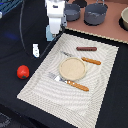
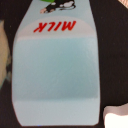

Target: Interact with the objects in diverse but meaningful ways.

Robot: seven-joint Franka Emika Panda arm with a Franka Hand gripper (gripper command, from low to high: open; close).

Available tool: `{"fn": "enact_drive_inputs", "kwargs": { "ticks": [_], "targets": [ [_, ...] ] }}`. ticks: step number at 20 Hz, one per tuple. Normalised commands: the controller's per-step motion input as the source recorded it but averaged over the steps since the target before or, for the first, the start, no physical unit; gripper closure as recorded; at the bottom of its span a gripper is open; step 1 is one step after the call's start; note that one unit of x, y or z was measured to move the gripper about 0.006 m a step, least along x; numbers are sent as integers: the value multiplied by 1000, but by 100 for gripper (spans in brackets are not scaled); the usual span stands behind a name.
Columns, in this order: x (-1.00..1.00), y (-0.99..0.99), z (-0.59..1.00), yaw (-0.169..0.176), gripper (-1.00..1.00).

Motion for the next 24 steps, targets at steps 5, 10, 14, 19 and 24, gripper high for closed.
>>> {"fn": "enact_drive_inputs", "kwargs": {
  "ticks": [5, 10, 14, 19, 24],
  "targets": [
    [-481, -8, -318, 61, -100],
    [-482, -133, -389, 25, -100],
    [-374, -166, -299, 0, -100],
    [-85, -16, -23, 0, 100],
    [59, 51, 176, 0, 100]
  ]
}}
